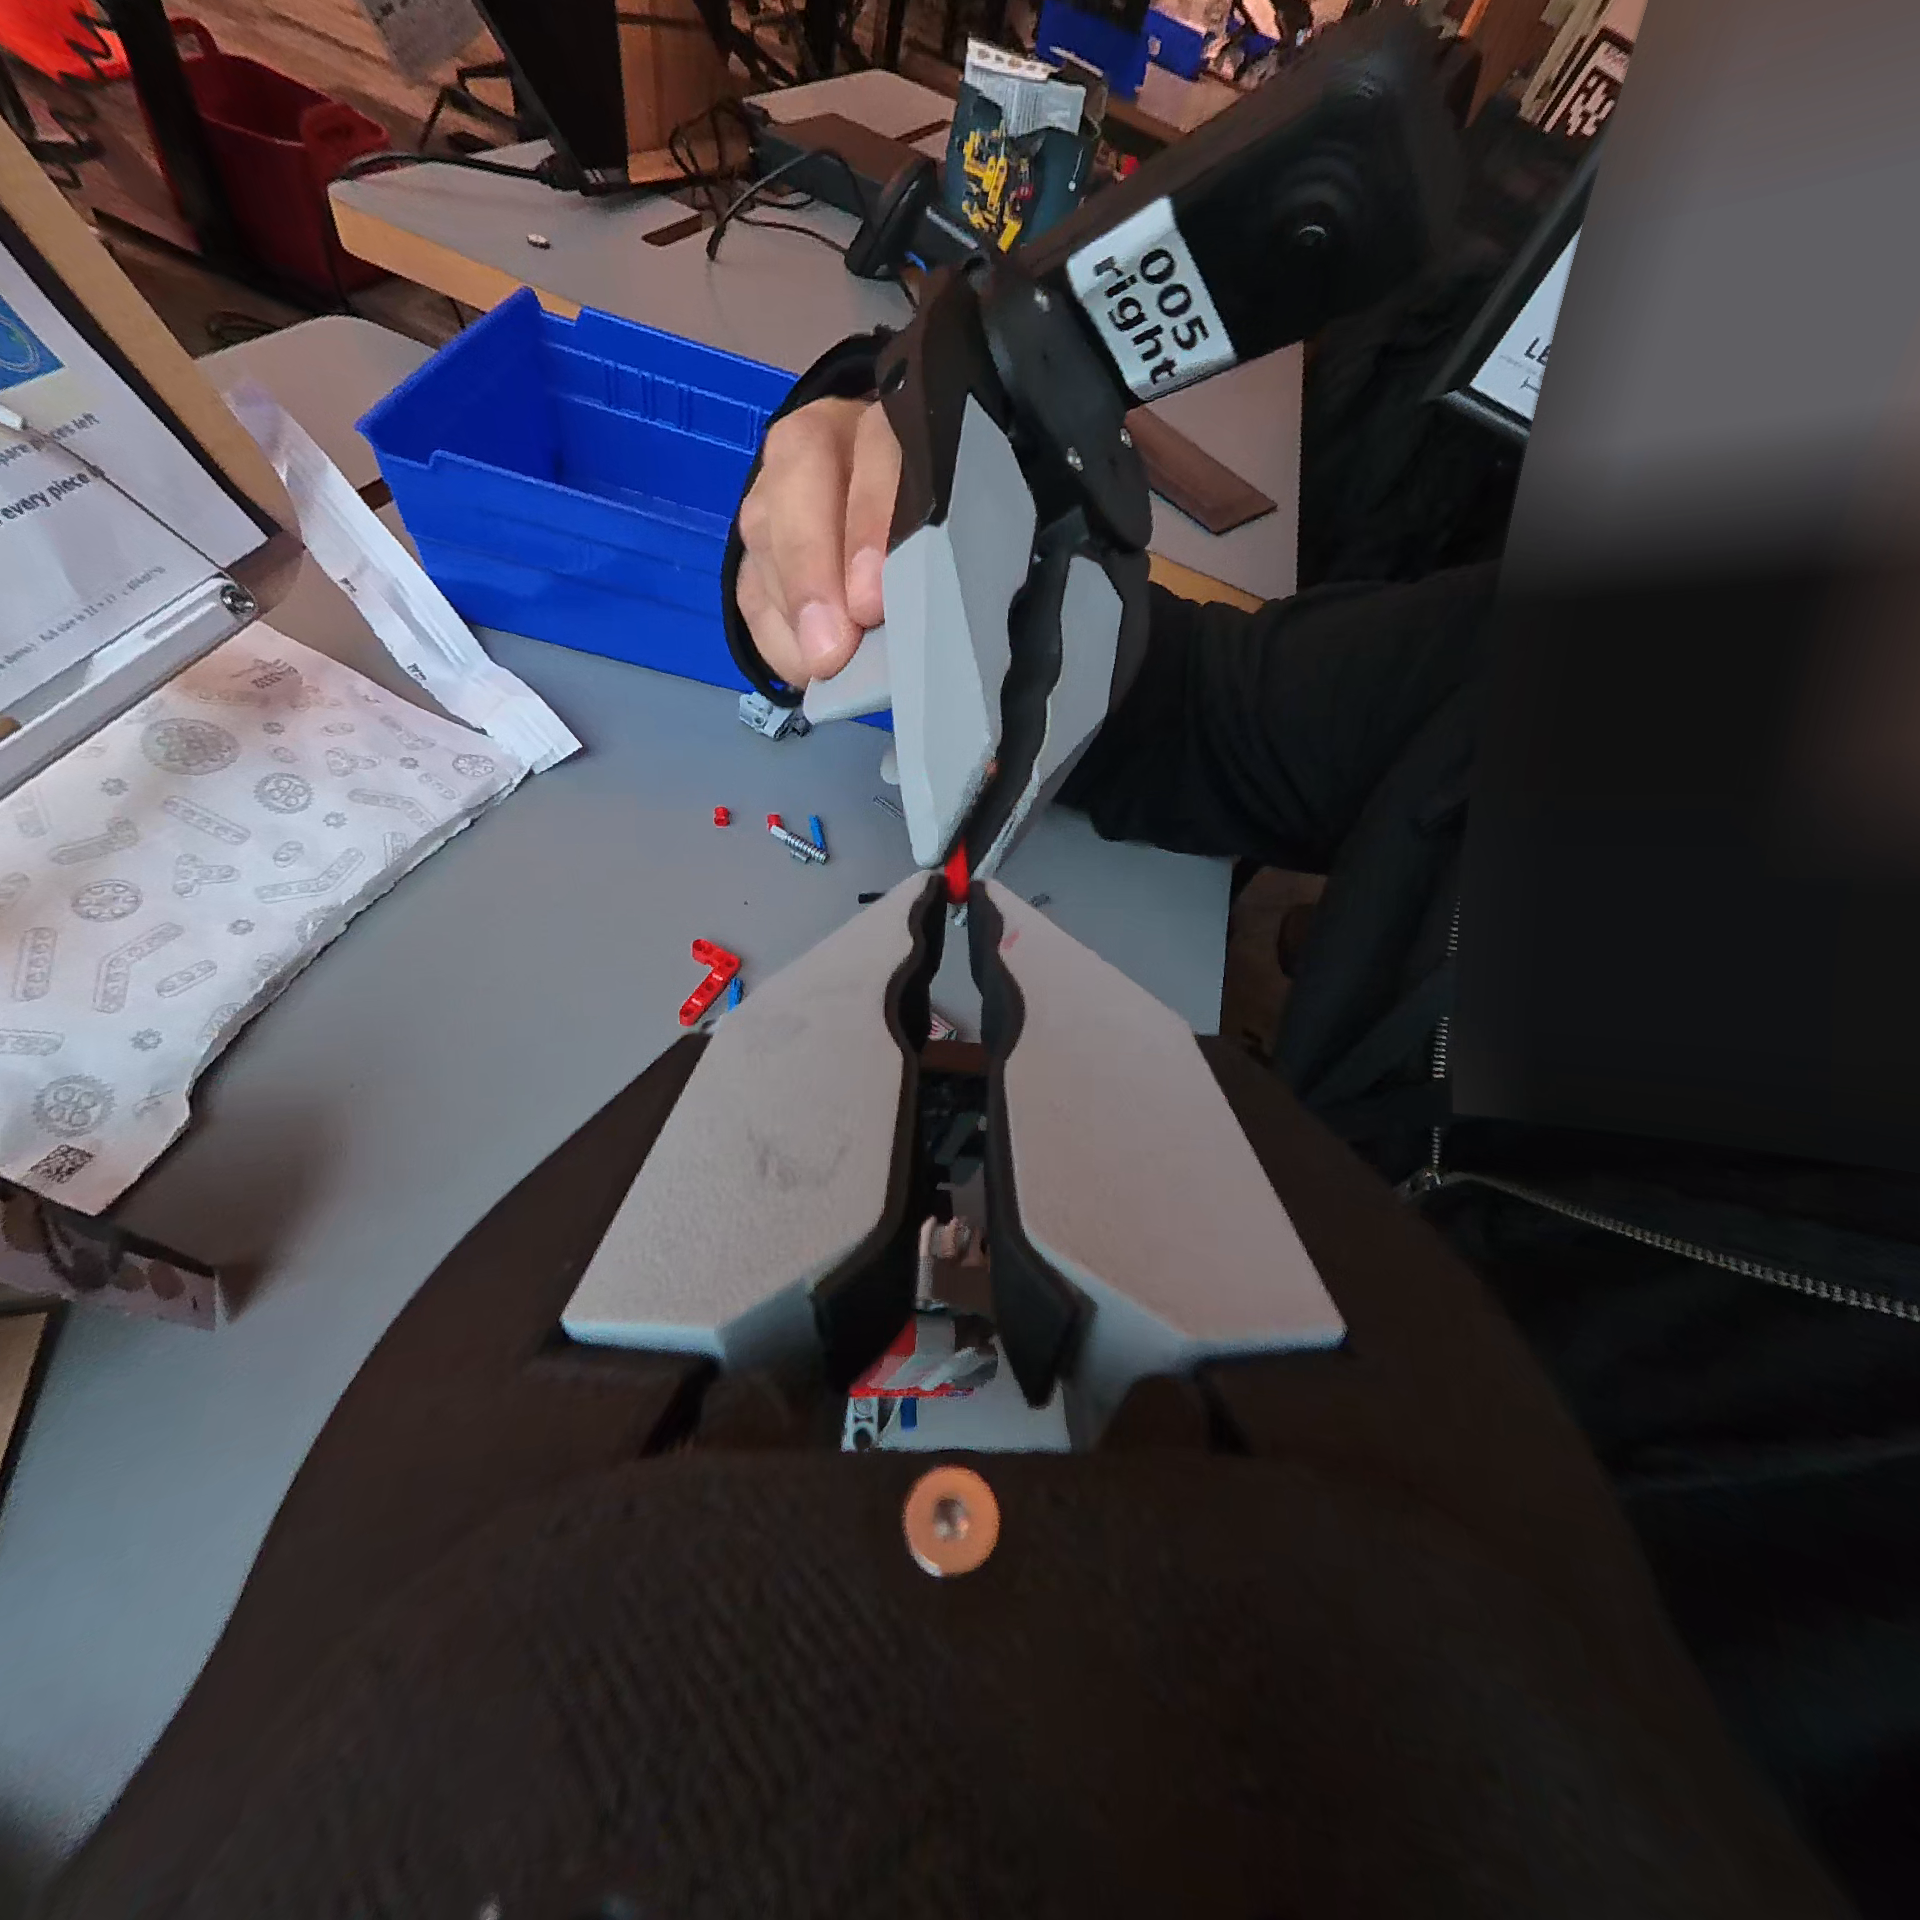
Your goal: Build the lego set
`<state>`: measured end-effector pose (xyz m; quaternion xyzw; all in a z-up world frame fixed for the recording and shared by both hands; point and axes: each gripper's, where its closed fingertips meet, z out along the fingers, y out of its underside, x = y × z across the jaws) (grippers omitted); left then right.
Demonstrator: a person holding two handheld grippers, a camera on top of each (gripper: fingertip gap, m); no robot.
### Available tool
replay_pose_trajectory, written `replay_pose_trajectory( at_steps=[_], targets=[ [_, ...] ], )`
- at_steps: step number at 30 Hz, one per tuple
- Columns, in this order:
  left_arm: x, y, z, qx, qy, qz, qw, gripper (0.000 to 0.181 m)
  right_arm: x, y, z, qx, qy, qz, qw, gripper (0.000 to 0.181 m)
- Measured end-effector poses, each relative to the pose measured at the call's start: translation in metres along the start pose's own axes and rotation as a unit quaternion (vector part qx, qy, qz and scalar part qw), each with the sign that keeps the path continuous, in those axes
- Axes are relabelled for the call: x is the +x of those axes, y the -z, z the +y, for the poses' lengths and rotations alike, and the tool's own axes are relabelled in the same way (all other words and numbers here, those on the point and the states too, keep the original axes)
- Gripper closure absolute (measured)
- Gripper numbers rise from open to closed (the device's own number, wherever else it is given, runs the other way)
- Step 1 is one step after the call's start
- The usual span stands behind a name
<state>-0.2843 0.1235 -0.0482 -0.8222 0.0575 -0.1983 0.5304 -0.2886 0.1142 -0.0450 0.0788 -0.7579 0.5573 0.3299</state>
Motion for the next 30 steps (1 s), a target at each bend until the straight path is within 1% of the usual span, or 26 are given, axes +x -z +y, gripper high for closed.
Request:
replay_pose_trajectory(
  at_steps=[4,5,9,10,12,13,14,15,17,20,24,30],
  targets=[
    [0.000,0.000,0.001,-0.004,0.001,0.001,1.000,0.179,-0.002,0.000,0.000,-0.007,0.020,0.002,1.000,0.181],
    [-0.001,0.000,0.001,-0.003,0.004,-0.003,1.000,0.175,-0.002,0.000,0.001,-0.007,0.020,0.001,1.000,0.181],
    [-0.011,0.013,0.002,-0.003,0.013,-0.032,0.999,0.145,0.002,-0.001,0.011,-0.020,0.014,0.004,1.000,0.181],
    [-0.011,0.017,0.006,-0.009,0.016,-0.032,0.999,0.135,0.002,-0.001,0.014,-0.025,0.012,0.003,1.000,0.181],
    [-0.016,0.022,0.022,-0.039,0.011,-0.043,0.998,0.128,0.003,-0.002,0.024,-0.040,0.004,-0.002,0.999,0.181],
    [-0.023,0.023,0.032,-0.056,0.002,-0.062,0.996,0.128,0.003,-0.003,0.028,-0.043,-0.002,-0.005,0.999,0.181],
    [-0.031,0.024,0.040,-0.068,-0.006,-0.083,0.994,0.131,0.002,-0.003,0.031,-0.042,-0.011,-0.009,0.999,0.181],
    [-0.034,0.023,0.045,-0.076,-0.007,-0.087,0.993,0.137,0.001,-0.003,0.034,-0.041,-0.021,-0.014,0.999,0.181],
    [-0.029,0.017,0.049,-0.080,-0.002,-0.064,0.995,0.144,-0.001,-0.003,0.039,-0.036,-0.038,-0.018,0.998,0.180],
    [-0.033,0.009,0.049,-0.091,-0.022,-0.068,0.993,0.151,-0.003,-0.003,0.040,-0.018,-0.063,-0.026,0.998,0.180],
    [-0.033,0.002,0.051,-0.094,-0.030,-0.048,0.994,0.167,-0.006,-0.007,0.042,-0.002,-0.084,-0.038,0.996,0.180],
    [-0.031,0.000,0.051,-0.072,-0.017,-0.022,0.997,0.167,-0.008,-0.012,0.046,-0.001,-0.087,-0.040,0.995,0.180]
  ],
)
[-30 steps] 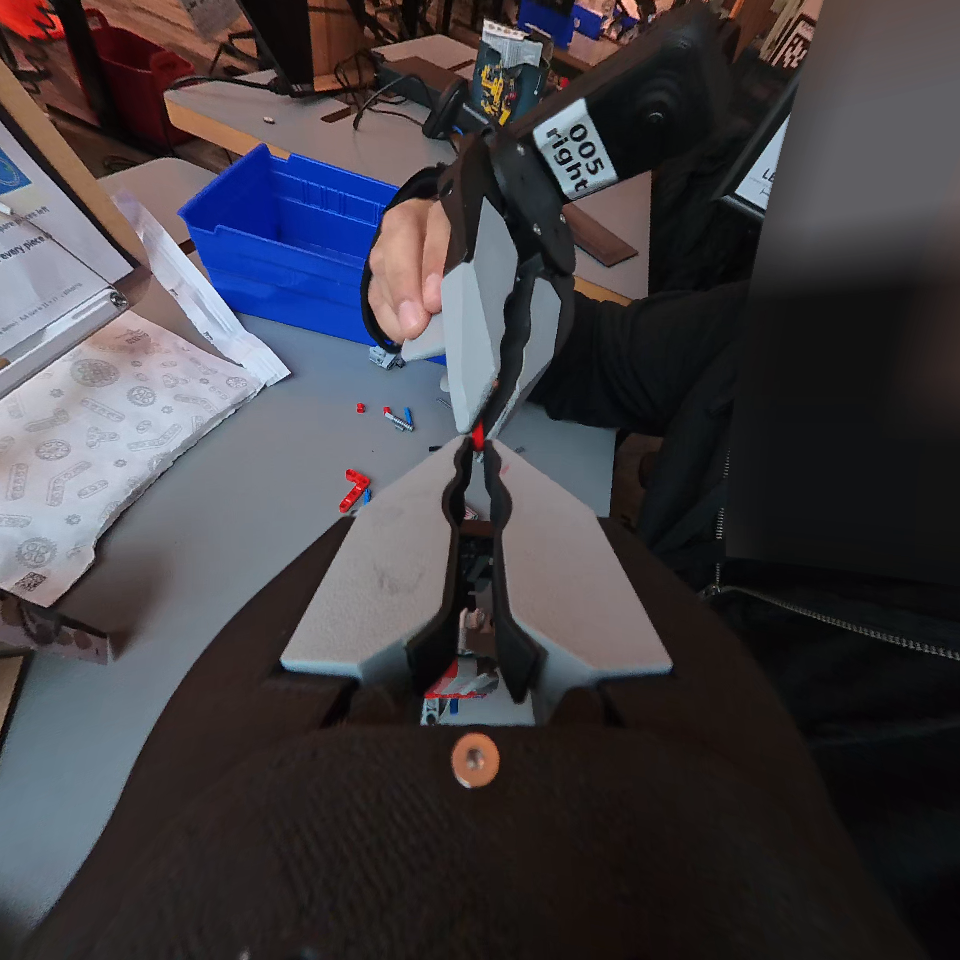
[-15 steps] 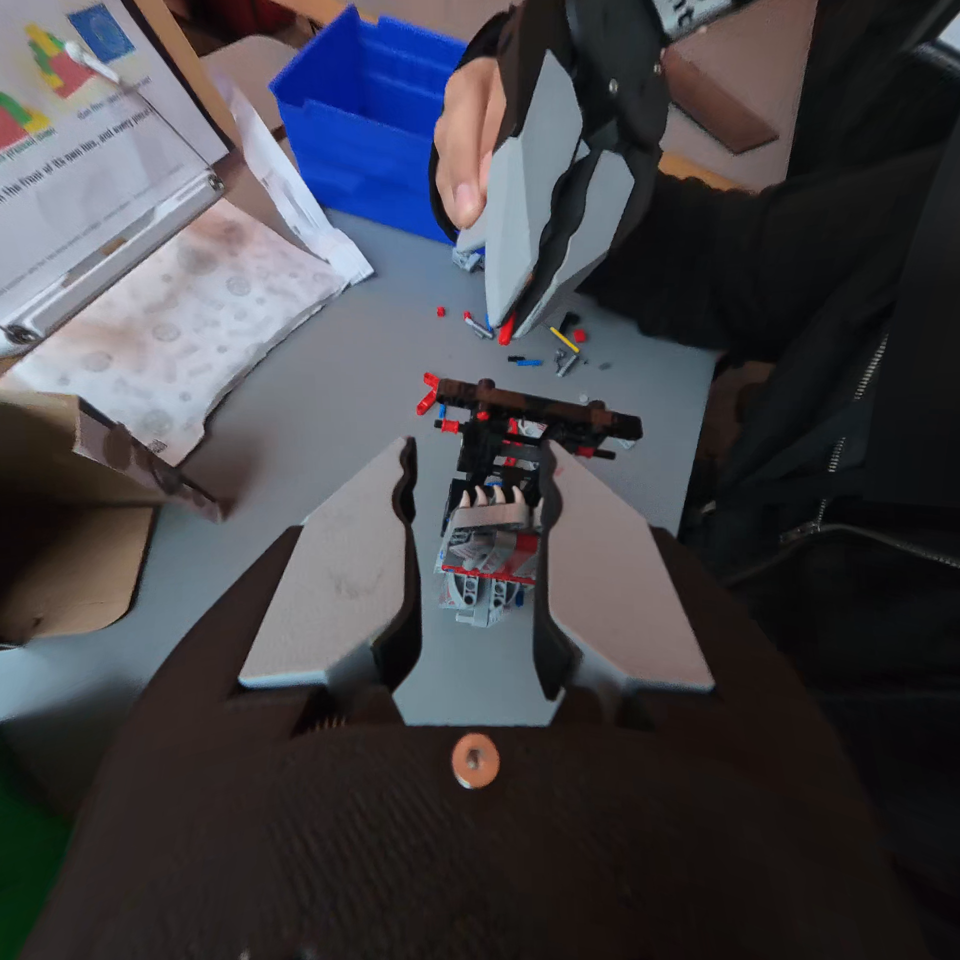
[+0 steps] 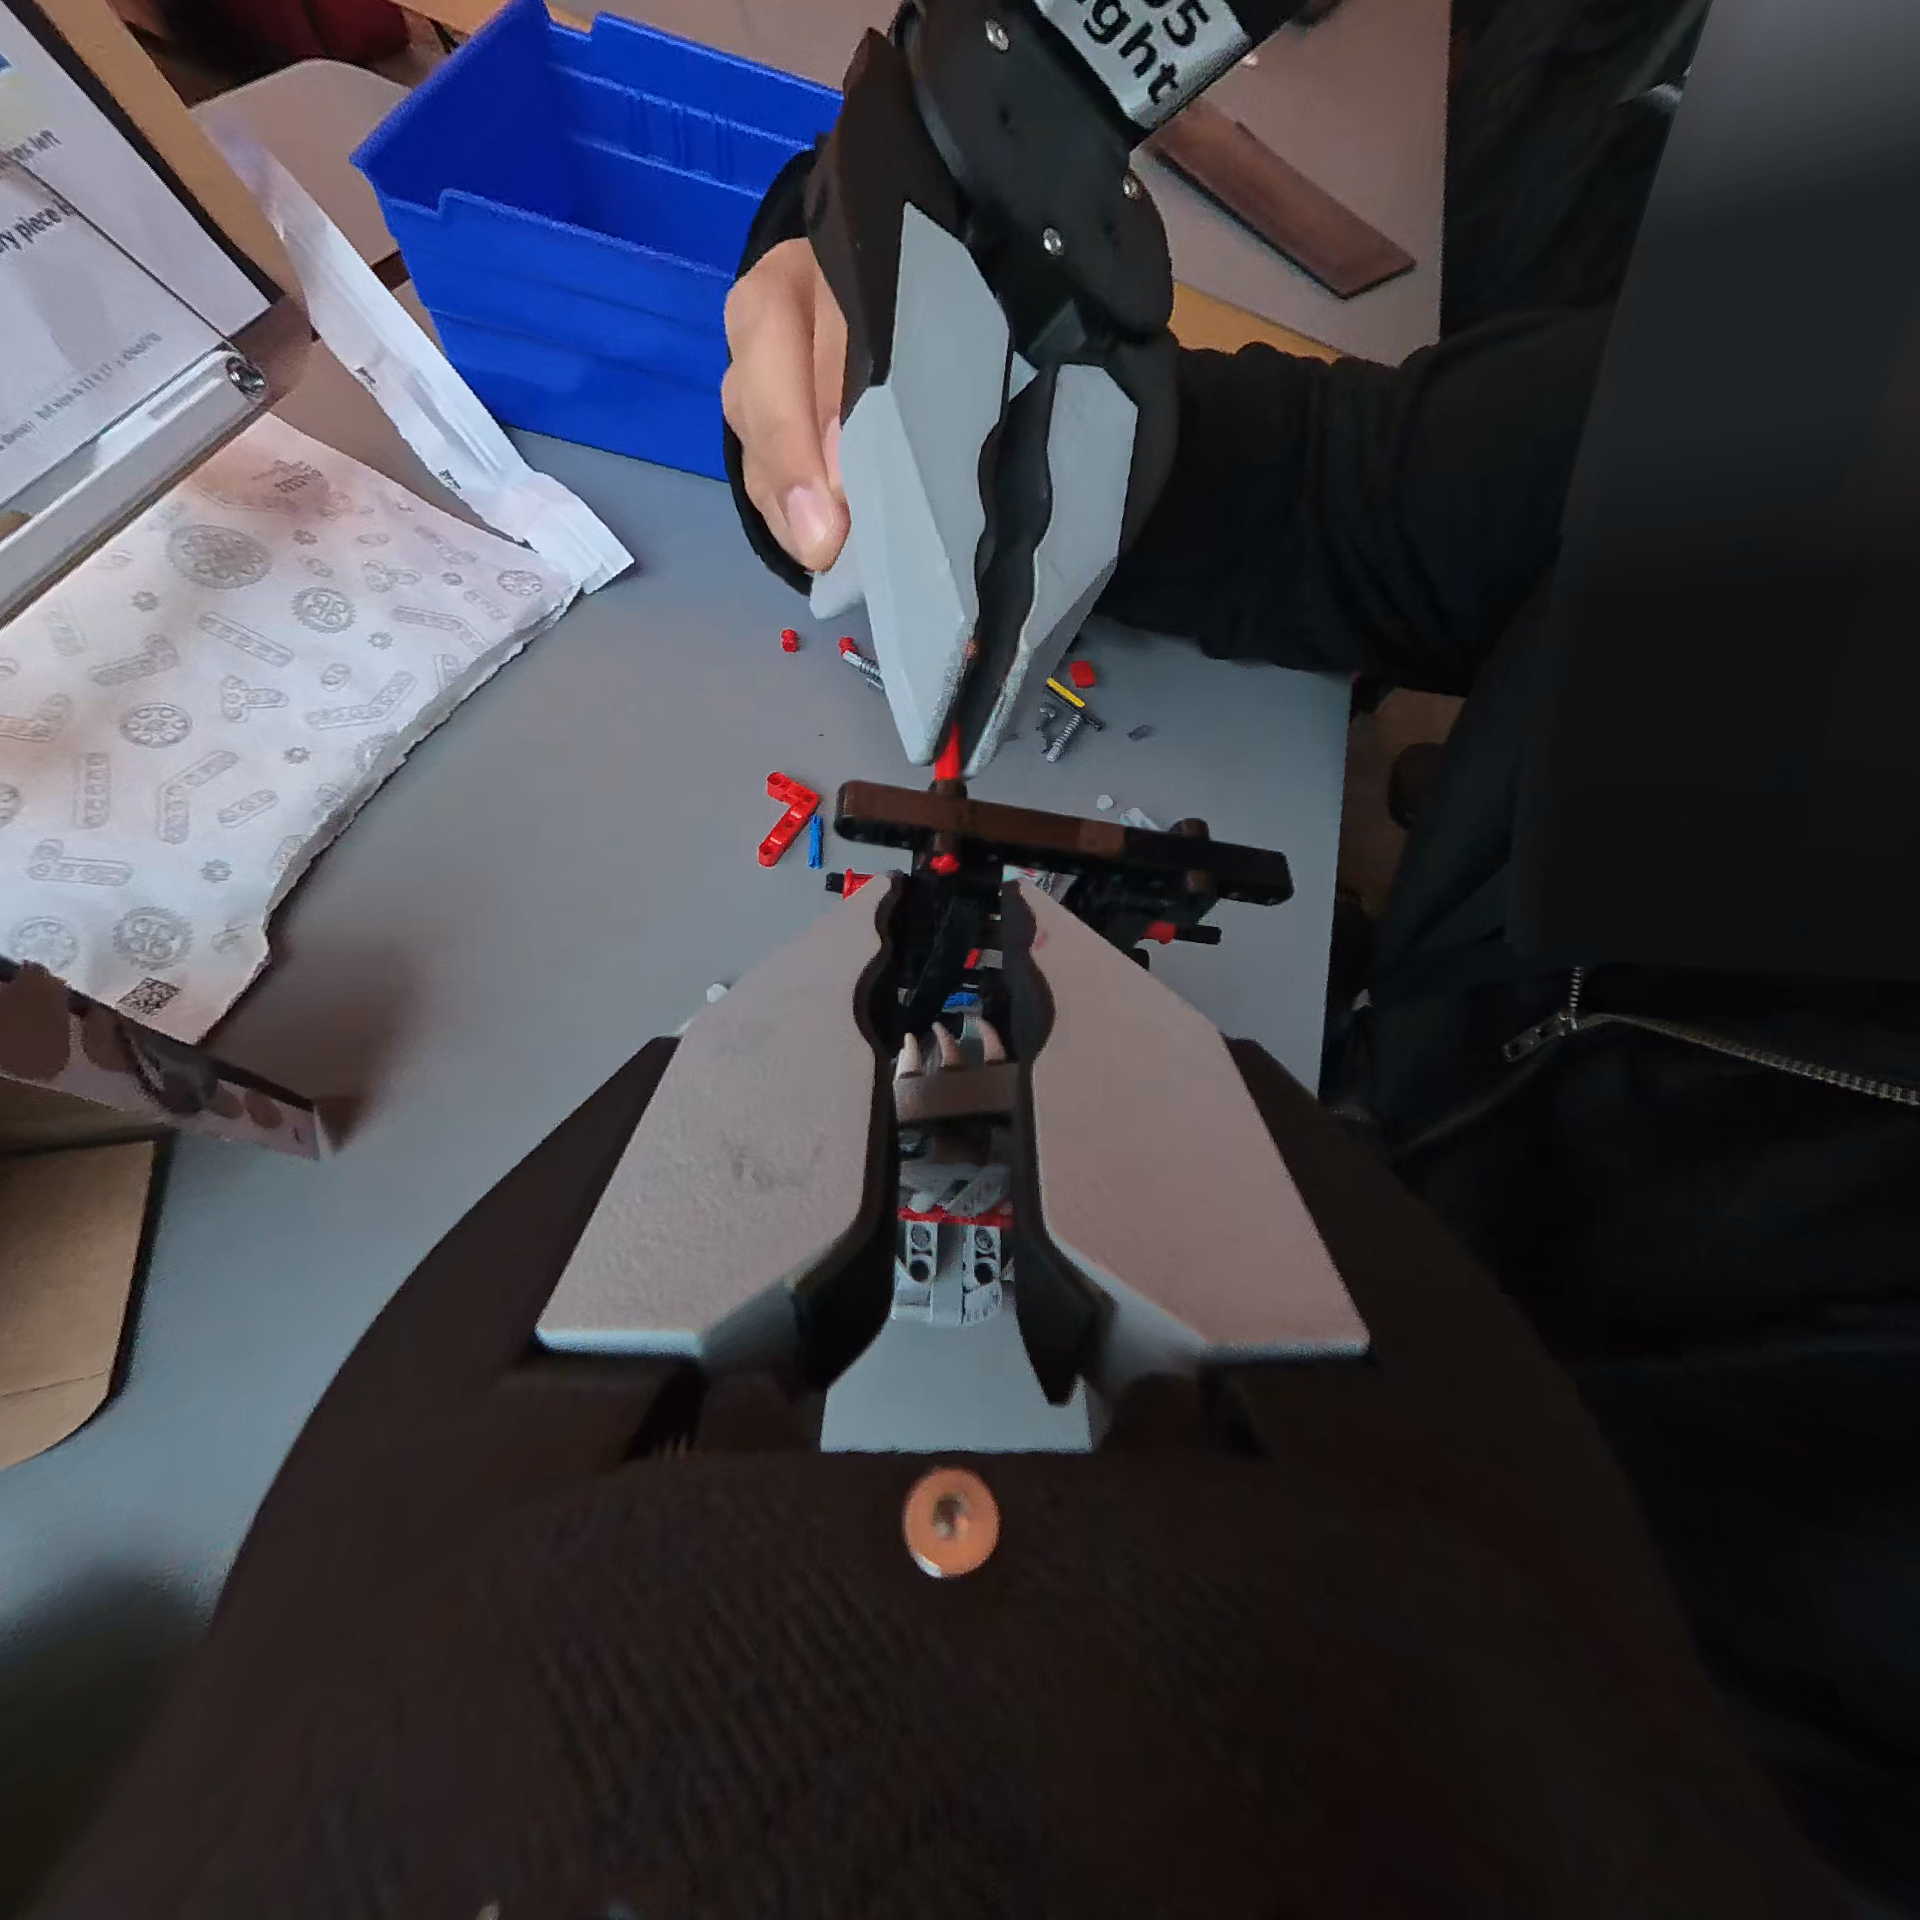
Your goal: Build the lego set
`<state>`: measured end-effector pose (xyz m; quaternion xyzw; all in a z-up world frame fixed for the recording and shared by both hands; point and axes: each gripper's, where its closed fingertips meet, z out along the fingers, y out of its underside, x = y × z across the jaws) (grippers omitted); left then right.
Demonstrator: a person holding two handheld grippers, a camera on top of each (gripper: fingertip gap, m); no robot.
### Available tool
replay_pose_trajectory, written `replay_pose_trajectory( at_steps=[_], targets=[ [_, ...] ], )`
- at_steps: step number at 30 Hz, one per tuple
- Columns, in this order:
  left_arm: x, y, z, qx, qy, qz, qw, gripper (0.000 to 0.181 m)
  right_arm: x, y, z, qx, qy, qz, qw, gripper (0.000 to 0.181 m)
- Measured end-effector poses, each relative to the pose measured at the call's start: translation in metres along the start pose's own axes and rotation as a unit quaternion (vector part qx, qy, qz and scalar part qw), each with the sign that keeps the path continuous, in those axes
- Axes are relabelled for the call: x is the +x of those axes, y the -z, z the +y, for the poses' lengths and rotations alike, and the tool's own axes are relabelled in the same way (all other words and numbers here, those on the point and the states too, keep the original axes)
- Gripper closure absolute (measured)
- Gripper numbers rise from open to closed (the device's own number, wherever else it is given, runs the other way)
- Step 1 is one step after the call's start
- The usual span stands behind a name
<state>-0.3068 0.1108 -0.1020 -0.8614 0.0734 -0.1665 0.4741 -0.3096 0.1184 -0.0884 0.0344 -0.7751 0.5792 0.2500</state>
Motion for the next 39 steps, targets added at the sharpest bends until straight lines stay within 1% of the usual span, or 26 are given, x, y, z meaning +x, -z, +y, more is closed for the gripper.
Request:
replay_pose_trajectory(
  at_steps=[2,5,9,11,13,15,17,19,22,24,25,28,30,31,32,33,35,39],
  targets=[
    [0.000,0.001,0.000,0.009,0.000,0.007,1.000,0.166,0.000,-0.001,0.000,0.003,-0.004,-0.002,1.000,0.180],
    [0.006,-0.001,0.001,0.015,-0.005,0.029,0.999,0.156,-0.001,-0.002,0.001,0.002,-0.005,-0.002,1.000,0.180],
    [0.013,-0.007,0.011,-0.010,-0.017,0.057,0.998,0.141,-0.003,-0.004,0.004,0.001,-0.009,-0.011,1.000,0.180],
    [0.012,-0.008,0.009,-0.011,-0.018,0.057,0.998,0.137,-0.005,-0.004,0.002,0.010,-0.012,-0.016,1.000,0.180],
    [0.012,-0.010,0.007,-0.012,-0.008,0.059,0.998,0.142,-0.006,-0.003,-0.002,0.018,-0.015,-0.019,1.000,0.181],
    [0.015,-0.013,0.005,-0.006,0.004,0.074,0.997,0.142,-0.005,-0.002,-0.002,0.019,-0.014,-0.019,1.000,0.180],
    [0.013,-0.013,0.004,-0.001,0.011,0.075,0.997,0.144,-0.004,-0.001,-0.001,0.021,-0.018,-0.021,0.999,0.180],
    [0.015,-0.012,0.004,0.007,0.013,0.091,0.996,0.146,-0.006,-0.001,-0.002,0.027,-0.031,-0.034,0.999,0.181],
    [0.006,-0.004,0.000,0.035,0.029,0.092,0.995,0.161,-0.007,-0.002,-0.001,0.027,-0.028,-0.032,0.999,0.180],
    [0.002,-0.001,0.001,0.037,0.026,0.085,0.995,0.168,-0.006,-0.002,-0.001,0.024,-0.024,-0.031,0.999,0.180],
    [0.000,-0.003,0.002,0.030,0.021,0.078,0.996,0.165,-0.006,-0.001,-0.001,0.024,-0.025,-0.032,0.999,0.180],
    [0.005,-0.009,0.004,0.000,-0.003,0.077,0.997,0.149,-0.005,-0.002,0.000,0.022,-0.026,-0.029,0.999,0.180],
    [0.000,-0.011,0.008,-0.044,-0.022,0.060,0.997,0.140,-0.003,-0.001,0.001,0.019,-0.027,-0.026,0.999,0.180],
    [-0.002,-0.010,0.008,-0.066,-0.030,0.056,0.996,0.149,-0.001,0.000,0.002,0.018,-0.026,-0.024,0.999,0.180],
    [-0.002,-0.010,0.008,-0.084,-0.033,0.059,0.994,0.164,-0.001,0.000,0.002,0.016,-0.026,-0.024,0.999,0.180],
    [-0.004,-0.010,0.008,-0.100,-0.029,0.054,0.993,0.168,-0.001,0.000,0.002,0.017,-0.027,-0.026,0.999,0.180],
    [-0.003,-0.011,0.009,-0.128,-0.013,0.054,0.990,0.169,-0.002,0.000,0.002,0.017,-0.025,-0.027,0.999,0.180],
    [-0.004,-0.018,0.012,-0.139,0.008,0.044,0.989,0.163,0.000,0.001,0.003,0.014,-0.024,-0.022,0.999,0.181]
  ],
)
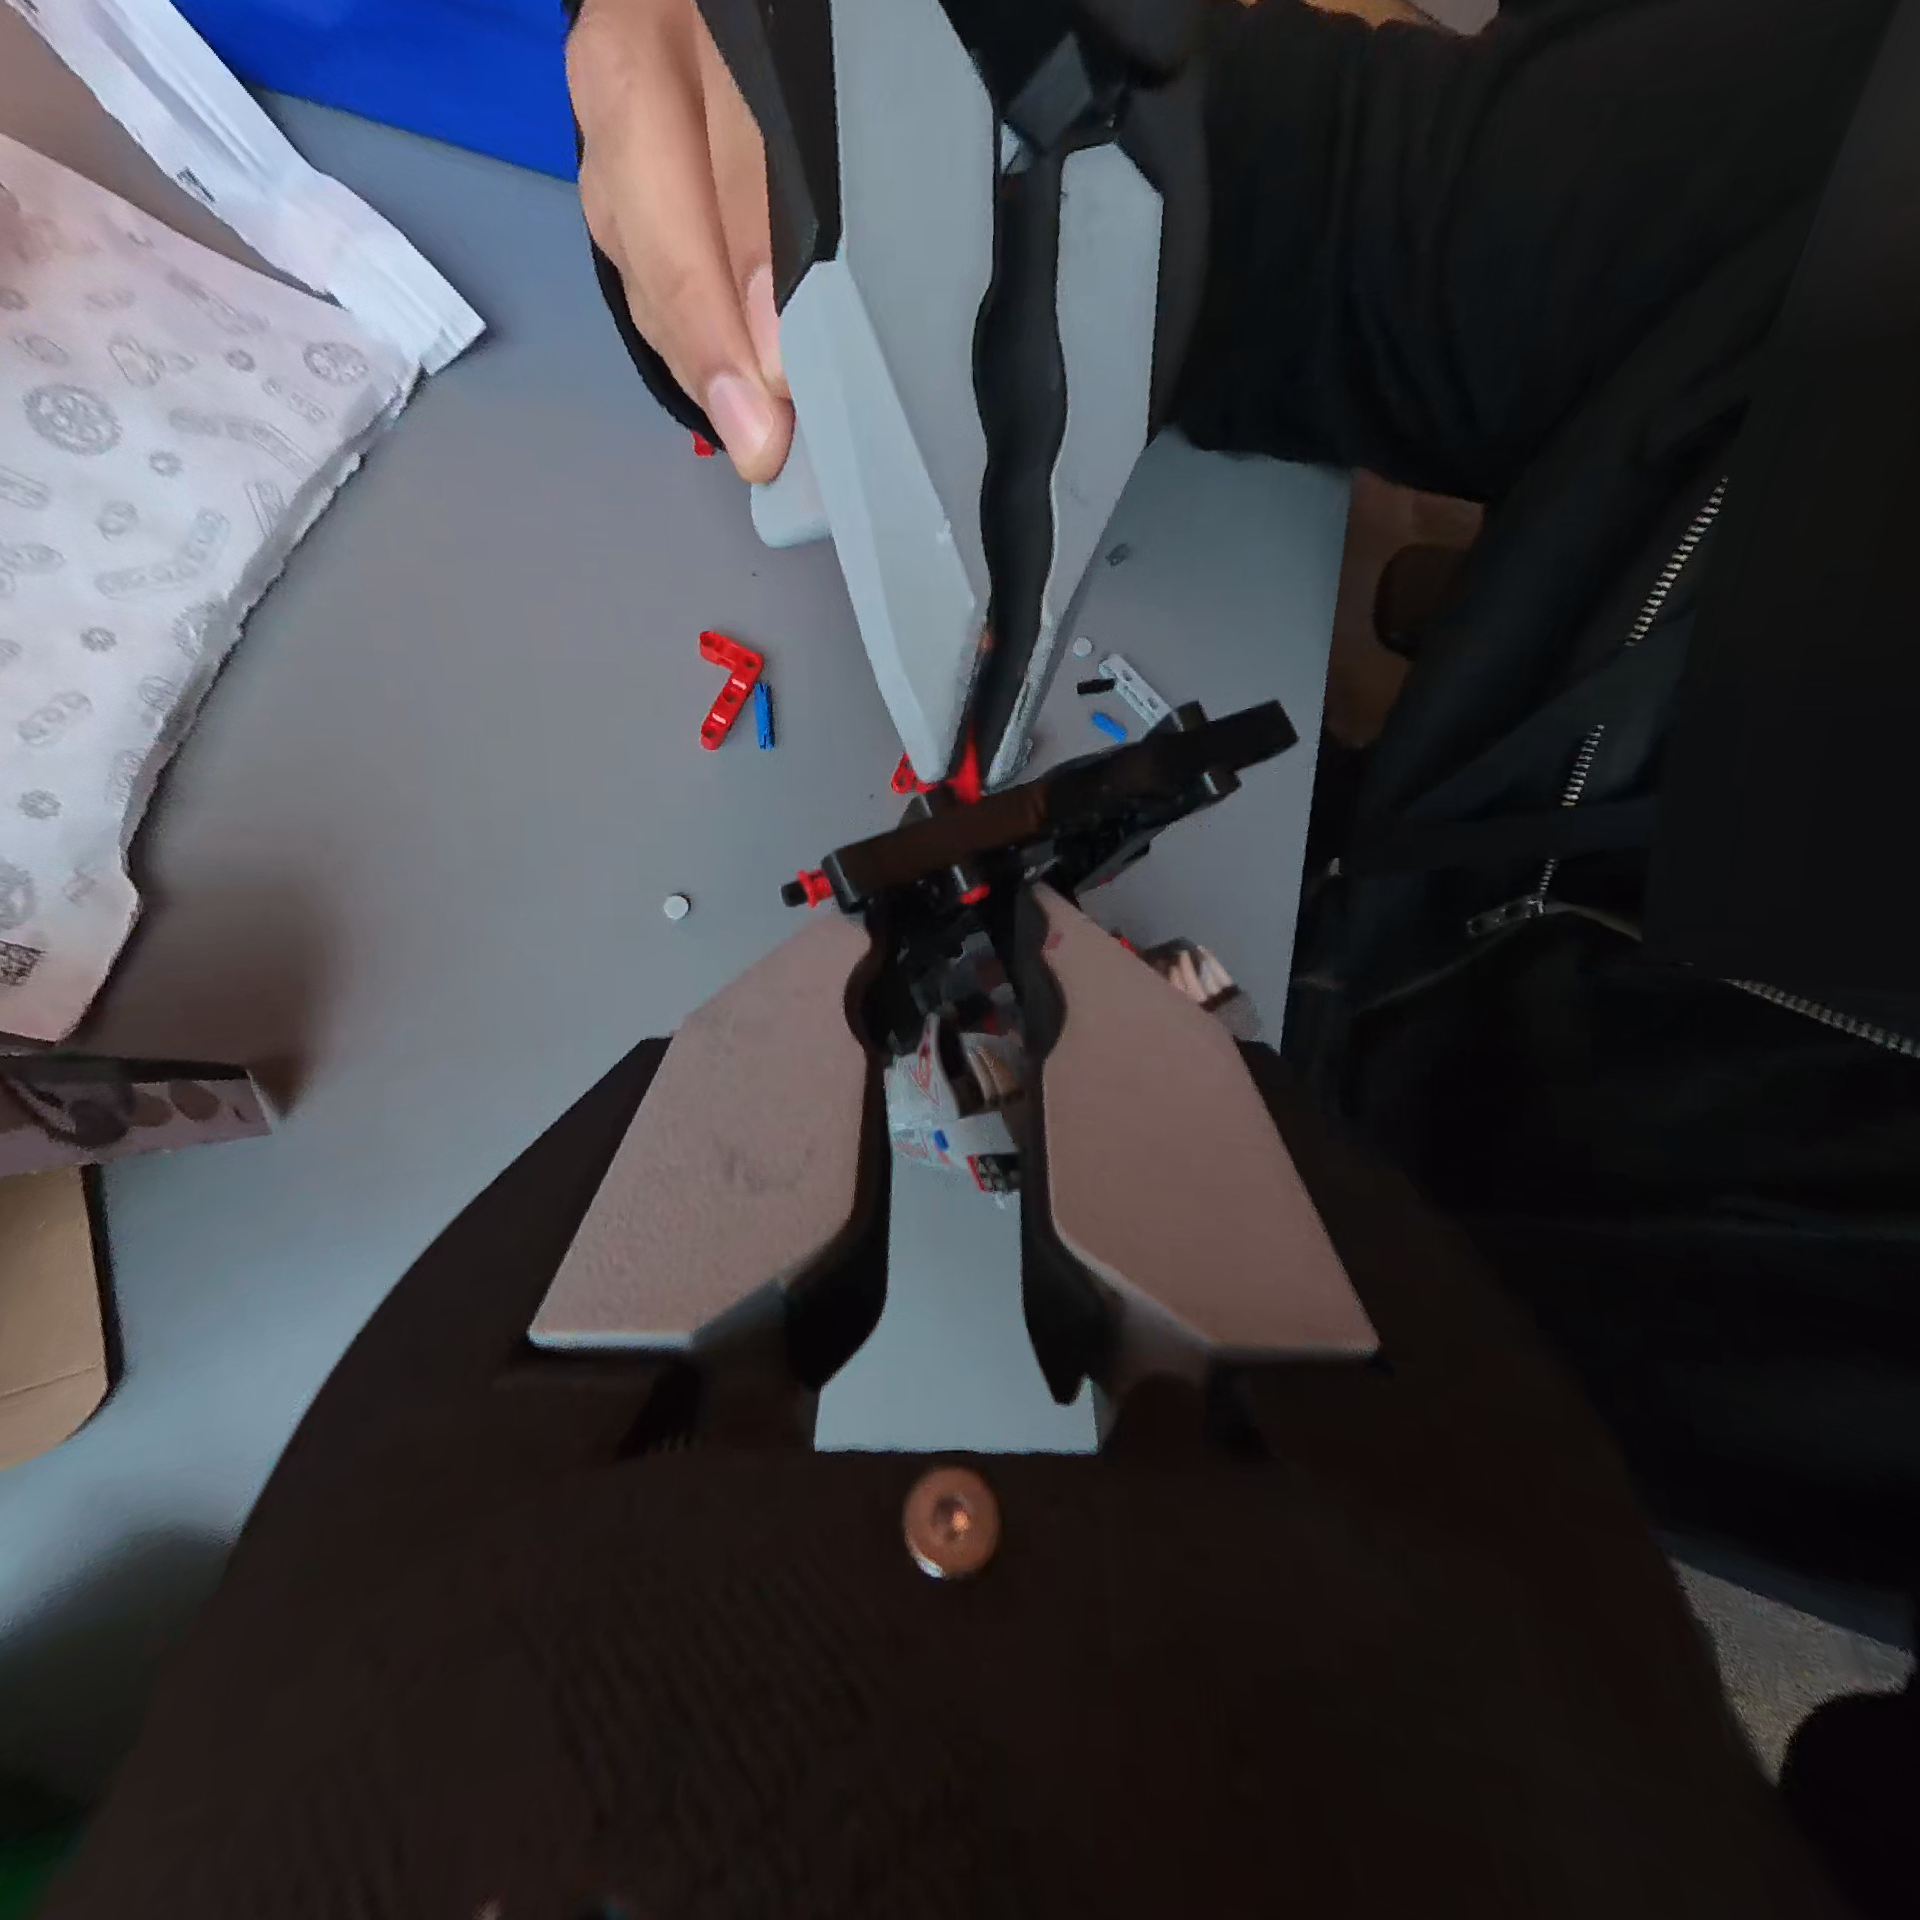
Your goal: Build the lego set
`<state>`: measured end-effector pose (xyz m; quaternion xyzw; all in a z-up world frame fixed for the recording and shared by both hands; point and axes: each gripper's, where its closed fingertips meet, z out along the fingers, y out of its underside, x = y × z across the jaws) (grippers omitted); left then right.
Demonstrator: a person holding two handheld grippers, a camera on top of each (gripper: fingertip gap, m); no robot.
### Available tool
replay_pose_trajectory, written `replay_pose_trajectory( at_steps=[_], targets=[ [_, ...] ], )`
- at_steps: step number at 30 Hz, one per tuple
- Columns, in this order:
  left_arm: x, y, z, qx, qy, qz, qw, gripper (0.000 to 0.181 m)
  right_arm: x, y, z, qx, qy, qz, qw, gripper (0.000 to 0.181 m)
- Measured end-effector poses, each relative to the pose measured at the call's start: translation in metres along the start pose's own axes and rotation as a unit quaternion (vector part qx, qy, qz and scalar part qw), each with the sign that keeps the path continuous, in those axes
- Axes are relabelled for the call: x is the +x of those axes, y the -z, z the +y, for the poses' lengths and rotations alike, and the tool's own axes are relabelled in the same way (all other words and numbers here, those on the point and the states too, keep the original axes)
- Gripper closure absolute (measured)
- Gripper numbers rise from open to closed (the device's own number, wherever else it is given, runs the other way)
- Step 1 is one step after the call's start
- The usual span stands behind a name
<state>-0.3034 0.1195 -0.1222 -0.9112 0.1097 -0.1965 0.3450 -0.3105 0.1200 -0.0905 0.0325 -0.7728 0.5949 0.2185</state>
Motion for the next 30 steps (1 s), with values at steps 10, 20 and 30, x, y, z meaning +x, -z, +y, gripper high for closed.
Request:
replay_pose_trajectory(
  at_steps=[10,20,30],
  targets=[
    [0.002,-0.003,-0.002,0.014,-0.046,-0.021,0.999,0.169,-0.002,0.003,-0.001,-0.001,0.007,-0.011,1.000,0.180],
    [0.009,-0.003,0.000,0.038,-0.101,0.052,0.993,0.169,0.001,0.007,0.000,0.013,-0.004,-0.017,1.000,0.180],
    [0.011,-0.006,-0.001,0.033,-0.114,0.065,0.991,0.169,-0.004,0.008,-0.002,0.017,0.018,-0.020,0.999,0.180]
  ],
)
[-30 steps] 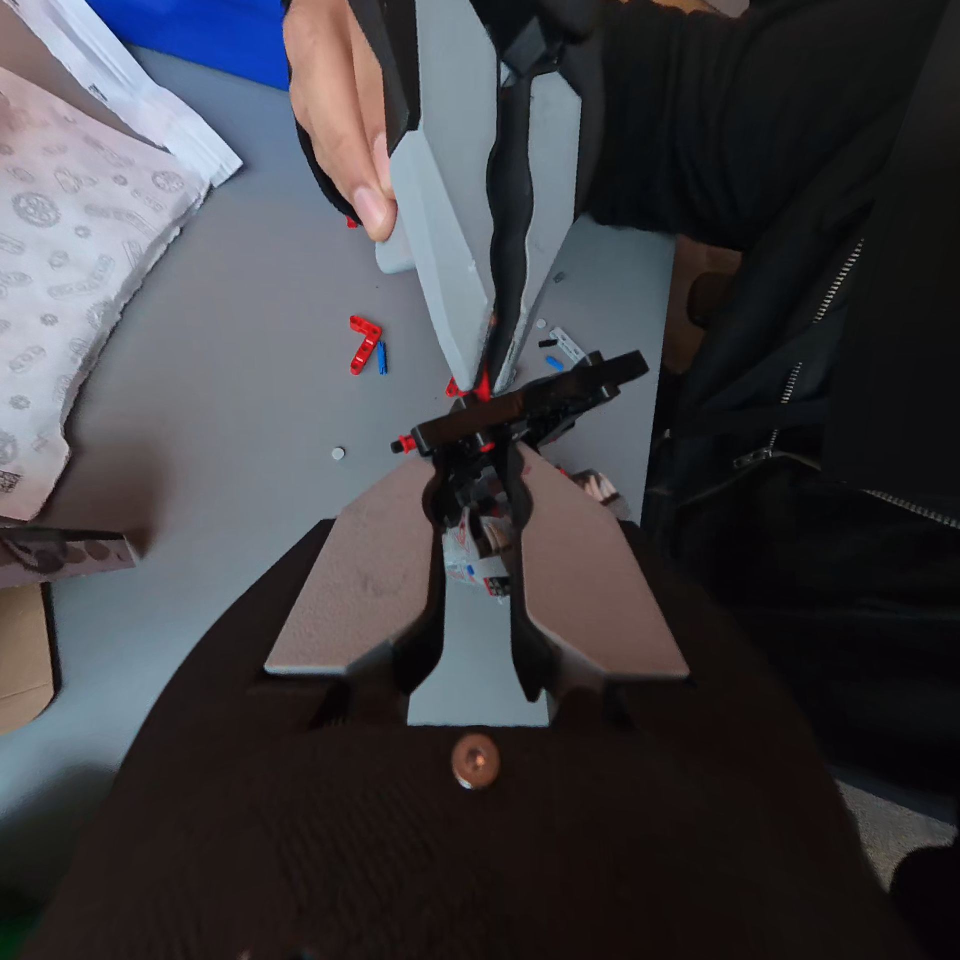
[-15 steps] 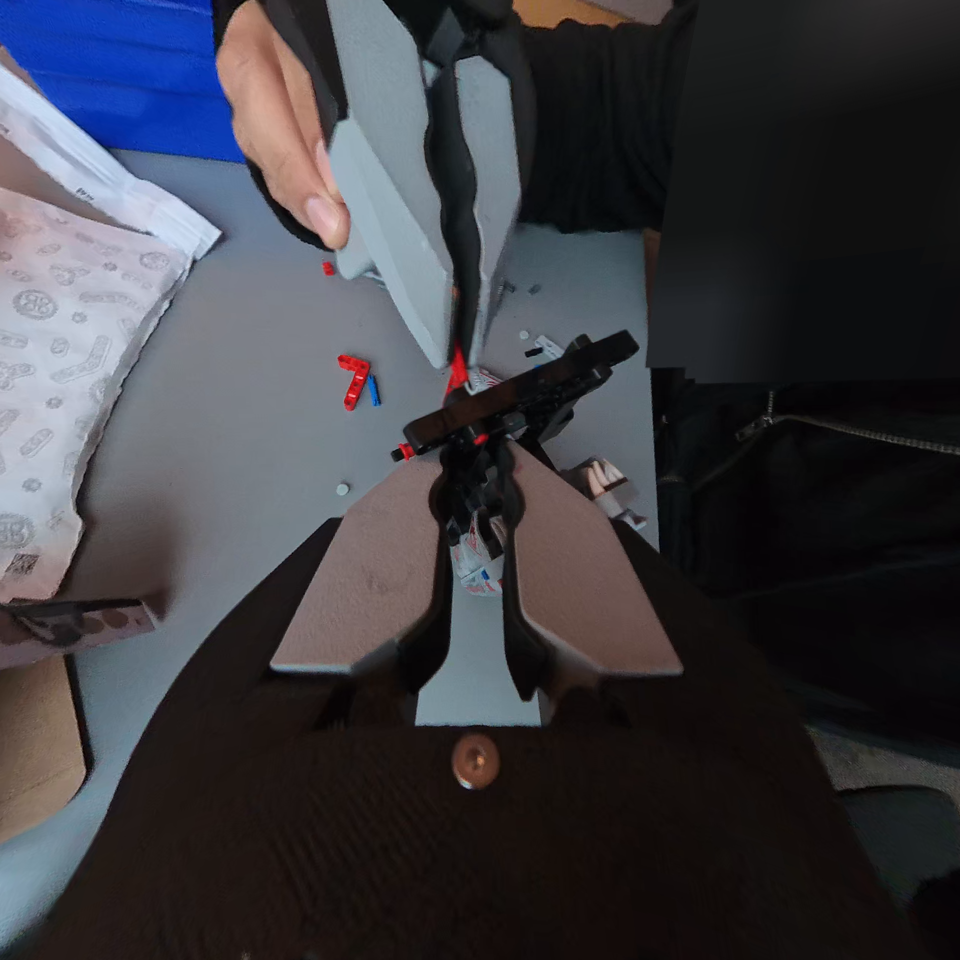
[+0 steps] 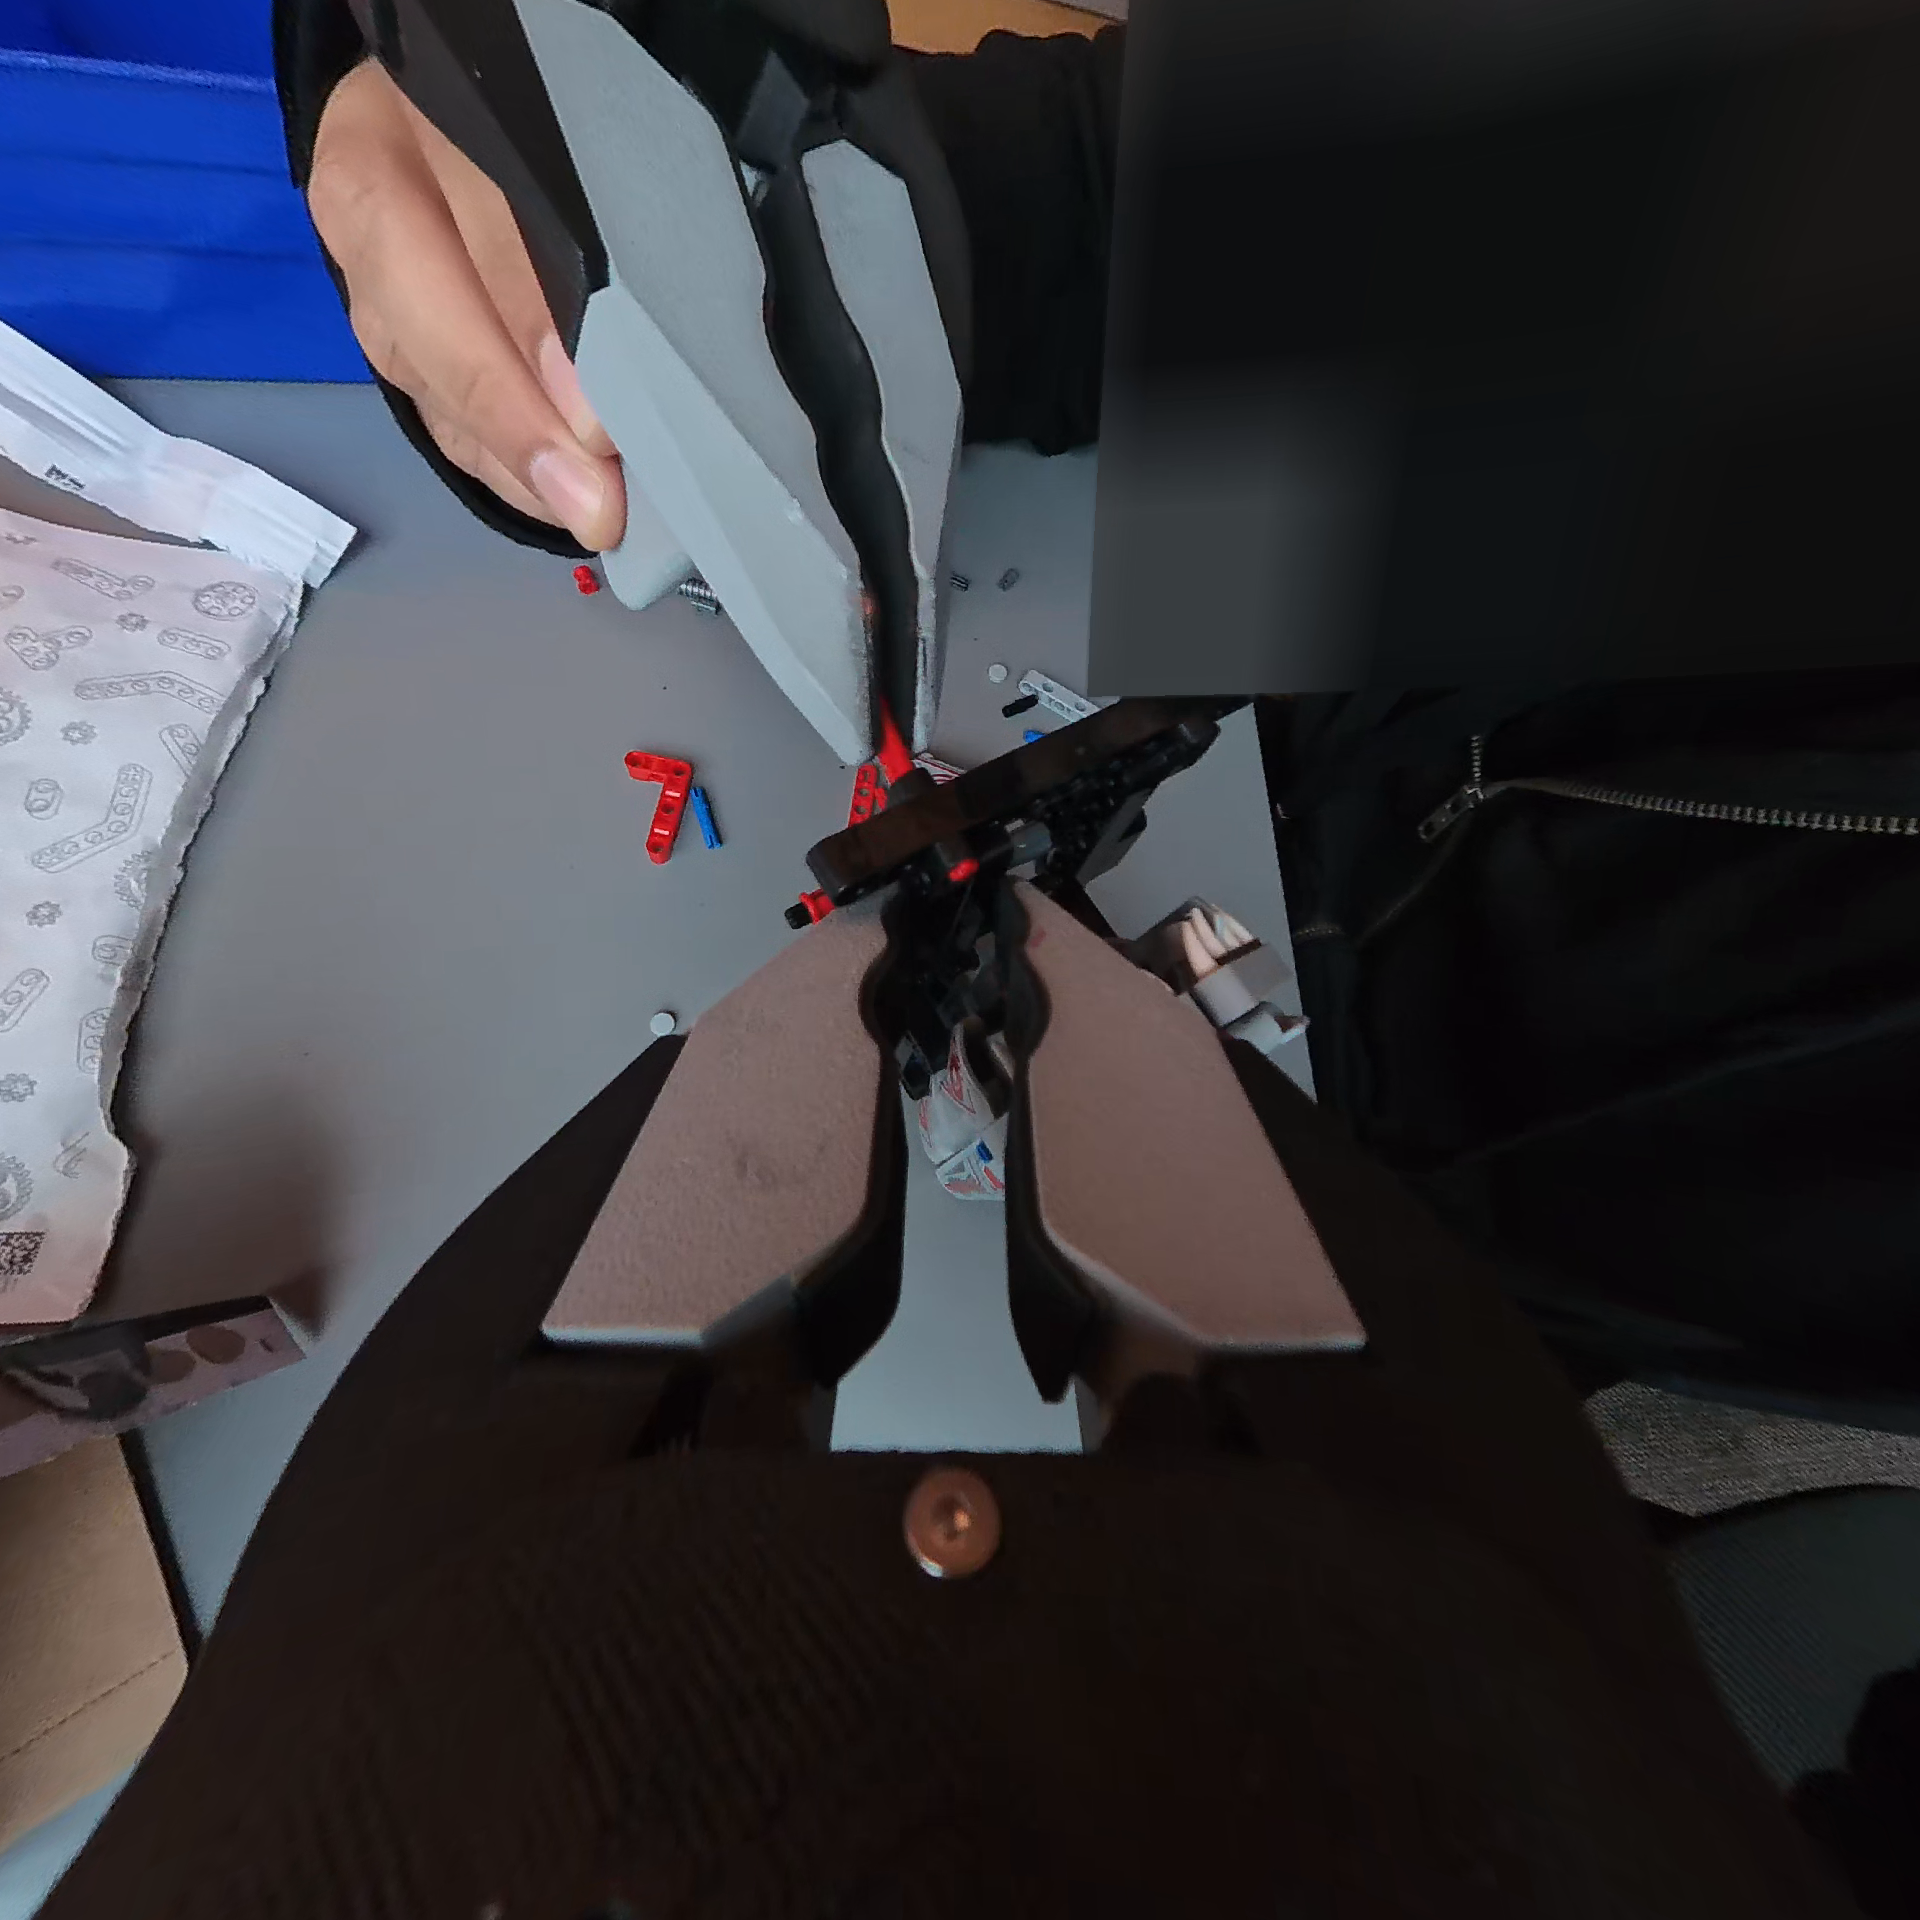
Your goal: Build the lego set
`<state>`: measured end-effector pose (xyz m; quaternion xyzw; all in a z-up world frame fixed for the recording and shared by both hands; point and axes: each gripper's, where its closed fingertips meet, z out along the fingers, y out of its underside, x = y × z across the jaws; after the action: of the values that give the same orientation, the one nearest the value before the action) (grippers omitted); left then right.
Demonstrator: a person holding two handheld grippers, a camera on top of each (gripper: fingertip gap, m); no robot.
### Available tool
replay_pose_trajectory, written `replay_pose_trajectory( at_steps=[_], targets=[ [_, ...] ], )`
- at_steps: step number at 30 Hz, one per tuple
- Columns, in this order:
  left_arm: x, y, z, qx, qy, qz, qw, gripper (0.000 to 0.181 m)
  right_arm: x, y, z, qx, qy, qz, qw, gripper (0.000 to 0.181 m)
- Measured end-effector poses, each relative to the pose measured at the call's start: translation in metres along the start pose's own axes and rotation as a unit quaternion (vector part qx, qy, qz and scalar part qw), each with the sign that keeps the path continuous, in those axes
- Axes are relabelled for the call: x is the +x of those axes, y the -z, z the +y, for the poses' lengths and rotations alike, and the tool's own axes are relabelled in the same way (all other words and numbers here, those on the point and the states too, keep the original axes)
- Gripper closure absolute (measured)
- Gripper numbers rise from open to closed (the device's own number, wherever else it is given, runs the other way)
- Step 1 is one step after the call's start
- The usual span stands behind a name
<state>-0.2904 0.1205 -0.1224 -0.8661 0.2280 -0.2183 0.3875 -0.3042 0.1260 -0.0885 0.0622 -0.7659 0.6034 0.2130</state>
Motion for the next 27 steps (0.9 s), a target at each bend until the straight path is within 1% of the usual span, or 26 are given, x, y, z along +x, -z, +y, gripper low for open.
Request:
replay_pose_trajectory(
  at_steps=[4,8,14,18,21,27],
  targets=[
    [-0.0019,0.0005,0.0001,0.003,0.009,0.001,1.000,0.170,0.0018,-0.0002,0.0013,-0.002,-0.004,0.002,1.000,0.180],
    [-0.0012,-0.0020,-0.0012,0.001,0.011,0.017,1.000,0.170,0.0003,0.0006,0.0014,-0.011,-0.002,-0.008,1.000,0.180],
    [-0.0031,-0.0028,-0.0012,-0.003,0.023,0.014,1.000,0.170,0.0017,0.0011,0.0032,-0.013,-0.030,-0.018,0.999,0.180],
    [0.0010,-0.0060,-0.0025,-0.013,0.016,0.030,0.999,0.170,-0.0031,0.0028,0.0016,-0.017,-0.022,-0.042,0.999,0.180],
    [-0.0005,-0.0055,-0.0022,-0.009,0.025,0.038,0.999,0.170,-0.0014,0.0024,0.0035,-0.031,-0.013,-0.036,0.999,0.180],
    [0.0000,-0.0064,-0.0026,-0.014,0.026,0.040,0.999,0.171,-0.0023,0.0020,0.0039,-0.036,-0.010,-0.040,0.998,0.180]
  ],
)
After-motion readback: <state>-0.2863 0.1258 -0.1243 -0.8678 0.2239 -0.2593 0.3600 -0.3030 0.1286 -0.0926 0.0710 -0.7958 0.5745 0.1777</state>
